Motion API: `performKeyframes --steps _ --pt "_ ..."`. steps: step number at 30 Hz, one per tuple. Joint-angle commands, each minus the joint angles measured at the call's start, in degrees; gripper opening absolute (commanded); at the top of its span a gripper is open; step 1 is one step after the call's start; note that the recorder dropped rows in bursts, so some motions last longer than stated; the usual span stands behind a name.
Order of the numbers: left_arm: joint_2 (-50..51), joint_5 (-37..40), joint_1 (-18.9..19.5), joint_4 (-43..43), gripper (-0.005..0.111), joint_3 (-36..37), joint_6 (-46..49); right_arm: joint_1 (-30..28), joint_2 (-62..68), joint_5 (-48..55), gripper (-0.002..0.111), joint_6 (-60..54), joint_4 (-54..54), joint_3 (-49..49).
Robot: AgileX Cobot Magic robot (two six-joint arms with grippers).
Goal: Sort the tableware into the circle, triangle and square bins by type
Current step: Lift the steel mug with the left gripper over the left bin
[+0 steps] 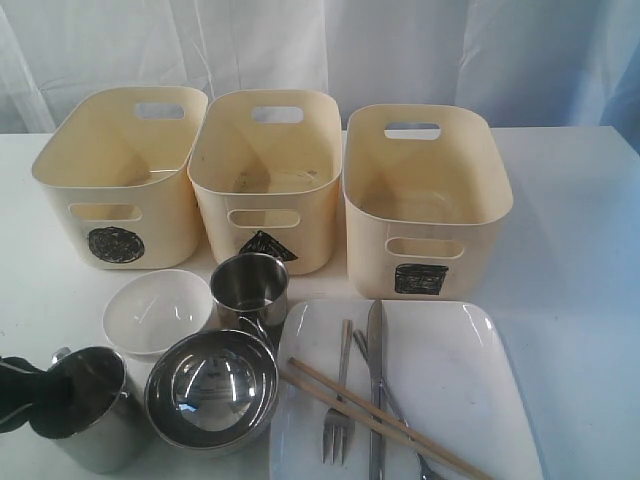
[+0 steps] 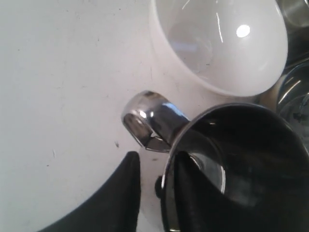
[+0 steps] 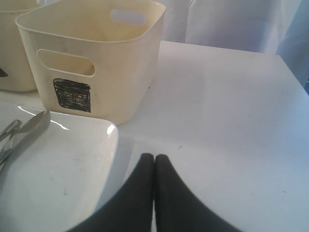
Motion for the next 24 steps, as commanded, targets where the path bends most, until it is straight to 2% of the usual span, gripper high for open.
performKeyframes --steps 1,5,14,21,24 --pt "0.01 1.72 -0.31 0.55 0.014 0.33 0.16 -0.39 -0.26 -0.21 0.000 -0.19 -0.31 0.10" --pt "0.01 1.72 -0.31 0.43 0.005 0.33 3.74 -0.39 -0.26 -0.21 0.000 -0.19 -0.31 0.10" --pt "-0.10 1.99 -0.31 -1.96 0.005 0.22 6.14 -0.39 -0.26 -0.21 0.000 -0.19 -0.31 0.10" --pt "-0.62 -5.19 -0.31 -2.20 0.005 -3.47 8.43 -0.39 -0.26 -0.21 0.000 -0.19 -0.31 0.10" --pt "-3.80 -5.94 -0.31 -1.82 0.005 -6.27 8.43 -0.39 -0.26 -0.21 0.000 -0.19 -0.31 0.10"
